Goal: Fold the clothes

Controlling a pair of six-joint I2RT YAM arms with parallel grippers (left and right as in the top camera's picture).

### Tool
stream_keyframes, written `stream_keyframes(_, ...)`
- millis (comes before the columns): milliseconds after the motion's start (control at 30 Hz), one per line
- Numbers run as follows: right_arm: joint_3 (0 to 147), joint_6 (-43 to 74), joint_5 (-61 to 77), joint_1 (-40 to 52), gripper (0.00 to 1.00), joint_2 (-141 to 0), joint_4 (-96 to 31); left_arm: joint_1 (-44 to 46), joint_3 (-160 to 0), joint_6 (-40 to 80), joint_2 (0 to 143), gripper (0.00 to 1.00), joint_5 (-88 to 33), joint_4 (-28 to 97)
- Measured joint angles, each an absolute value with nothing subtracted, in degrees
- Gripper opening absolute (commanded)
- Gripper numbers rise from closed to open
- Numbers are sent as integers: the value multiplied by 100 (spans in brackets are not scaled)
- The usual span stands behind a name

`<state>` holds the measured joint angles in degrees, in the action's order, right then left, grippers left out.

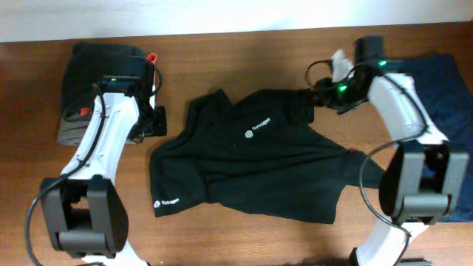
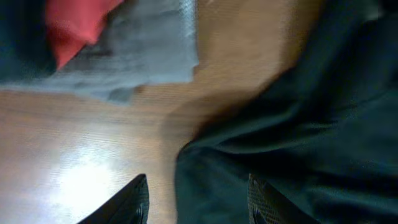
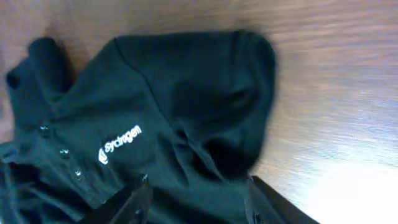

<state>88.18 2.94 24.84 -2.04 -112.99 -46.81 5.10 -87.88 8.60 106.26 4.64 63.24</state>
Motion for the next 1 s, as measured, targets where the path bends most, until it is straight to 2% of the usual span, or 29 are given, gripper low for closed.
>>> stream_keyframes(67, 8541, 309, 2379, -1, 52, -11347, -4195, 523, -8788, 657, 10630, 51, 60, 6097)
stream_keyframes(233, 8025, 515, 1688, 379, 39, -11399, -3441, 646, -8788, 239, 10632, 52, -661, 5793)
stream_keyframes(333, 7955, 602, 1466, 419, 24, -11424, -3457, 786, -8788, 119, 10632, 52, -847, 5749)
stream_keyframes(400, 7953, 569, 1358, 416, 5, -11428, -3465, 871, -8788, 80, 10632, 52, -919, 5717)
stream_keyframes(433, 7953, 598, 1321, 414, 4, -11428, -3479, 915, -8788, 62, 10632, 52, -954, 5671)
stream_keyframes(567, 7955, 626, 941, 379, 4, -11428, -3662, 1004, -8788, 14, 10632, 52, -1011, 5588)
stream_keyframes(733, 7955, 867, -268, 49, 5, -11295, -4169, 1022, -8788, -3, 10632, 52, -1020, 5568)
stream_keyframes(767, 7955, 884, -353, -56, 13, -11212, -4182, 1022, -8788, -3, 10632, 52, -1022, 5544)
stream_keyframes(833, 7955, 930, -473, -217, 24, -11039, -4211, 1024, -8788, -1, 10632, 52, -1033, 5459)
stream_keyframes(867, 7955, 950, -537, -290, 38, -10962, -4241, 1024, -8788, -3, 10634, 52, -1033, 5437)
stream_keyframes(900, 7955, 969, -580, -338, 44, -10912, -4270, 1039, -8788, -3, 10632, 52, -1033, 5417)
stream_keyframes(967, 7955, 1044, -650, -379, 50, -10868, -4318, 1079, -8788, -3, 10632, 52, -1033, 5360)
stream_keyframes(1000, 7955, 1048, -663, -373, 50, -10868, -4338, 1129, -8788, -8, 10632, 52, -1033, 5323)
